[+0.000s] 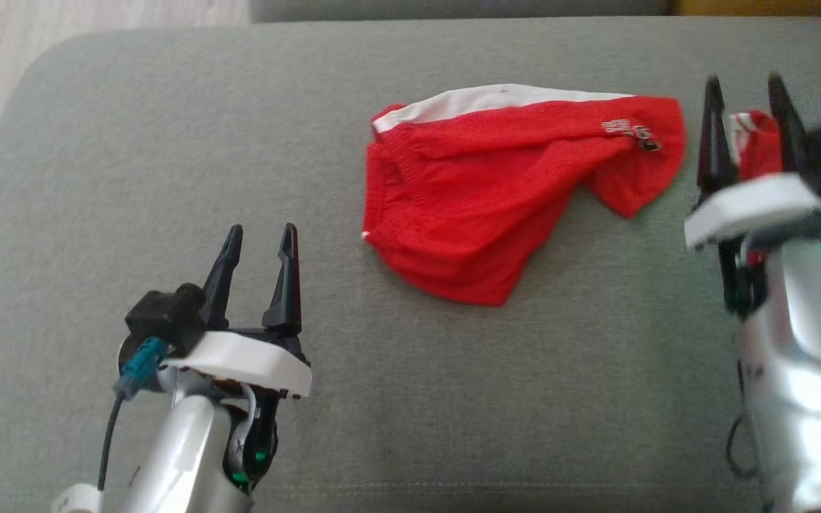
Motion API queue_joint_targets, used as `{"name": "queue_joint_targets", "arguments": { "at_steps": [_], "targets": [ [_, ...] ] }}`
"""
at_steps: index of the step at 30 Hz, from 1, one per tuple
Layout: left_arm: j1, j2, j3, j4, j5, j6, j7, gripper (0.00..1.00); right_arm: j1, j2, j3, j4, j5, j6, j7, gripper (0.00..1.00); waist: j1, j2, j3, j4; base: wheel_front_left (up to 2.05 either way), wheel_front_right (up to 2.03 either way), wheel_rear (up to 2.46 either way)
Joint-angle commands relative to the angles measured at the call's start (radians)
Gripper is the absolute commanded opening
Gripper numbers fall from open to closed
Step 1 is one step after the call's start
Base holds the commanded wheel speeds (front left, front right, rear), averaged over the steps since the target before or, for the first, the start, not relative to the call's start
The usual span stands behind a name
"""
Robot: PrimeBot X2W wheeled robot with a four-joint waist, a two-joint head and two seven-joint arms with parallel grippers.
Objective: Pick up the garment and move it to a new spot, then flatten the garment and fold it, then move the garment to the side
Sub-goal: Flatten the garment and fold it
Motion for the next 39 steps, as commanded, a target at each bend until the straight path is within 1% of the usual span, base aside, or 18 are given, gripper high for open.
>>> {"name": "queue_joint_targets", "arguments": {
  "at_steps": [1,5,8,10,14,21,27,31,34,36,39],
  "targets": [
    [-0.037,0.008,0.031,-0.04,-0.005,-0.003,-0.005,1.0,0.036,0.025,0.014,-0.085,0.031,0.007,-0.01,1.0,0.0,0.0,-0.022,-0.035,0.0,0.0,0.0],
    [-0.03,0.008,0.026,-0.048,-0.012,-0.002,-0.005,1.0,0.207,0.04,0.046,-0.255,0.09,0.007,-0.011,1.0,0.0,0.0,-0.036,-0.077,0.0,0.0,0.0],
    [-0.026,0.008,0.024,-0.05,-0.014,-0.002,-0.005,1.0,0.333,0.043,0.089,-0.358,0.148,0.007,-0.011,1.0,0.0,0.0,-0.039,-0.106,0.0,0.0,0.0],
    [-0.023,0.008,0.026,-0.052,-0.017,0.0,-0.005,1.0,0.4,0.044,0.123,-0.412,0.198,0.007,-0.011,1.0,0.0,0.0,-0.036,-0.124,0.0,0.0,0.0],
    [-0.03,0.008,0.026,-0.047,-0.011,-0.006,-0.005,1.0,0.478,0.044,0.149,-0.473,0.229,0.007,-0.011,1.0,0.0,0.0,-0.028,-0.15,0.0,0.0,0.0],
    [-0.05,0.008,0.028,-0.029,0.0,-0.015,-0.005,1.0,0.488,0.044,0.154,-0.507,0.242,0.007,-0.011,1.0,0.0,0.0,-0.016,-0.179,0.0,0.0,0.0],
    [-0.125,0.008,0.038,0.059,-0.019,-0.015,-0.004,1.0,0.475,0.044,0.168,-0.511,0.254,0.007,-0.011,1.0,0.0,0.0,0.013,-0.211,0.0,0.0,0.0],
    [-0.244,0.019,0.064,0.177,-0.042,-0.007,0.061,1.0,0.465,0.044,0.185,-0.513,0.266,0.007,-0.011,1.0,0.0,0.0,0.049,-0.242,0.0,0.0,0.0],
    [-0.346,0.034,0.089,0.275,-0.067,-0.002,0.132,1.0,0.456,0.044,0.187,-0.518,0.275,0.007,-0.011,1.0,0.0,0.0,0.082,-0.265,0.0,0.0,0.0],
    [-0.413,0.055,0.088,0.338,-0.06,-0.001,0.171,1.0,0.449,0.044,0.19,-0.523,0.28,0.007,-0.011,1.0,0.0,0.0,0.103,-0.277,0.0,0.0,0.0],
    [-0.496,0.078,0.089,0.432,-0.051,0.013,0.218,1.0,0.439,0.044,0.2,-0.528,0.286,0.007,-0.011,1.0,0.0,0.0,0.128,-0.294,0.0,0.0,0.0]
  ]
}}
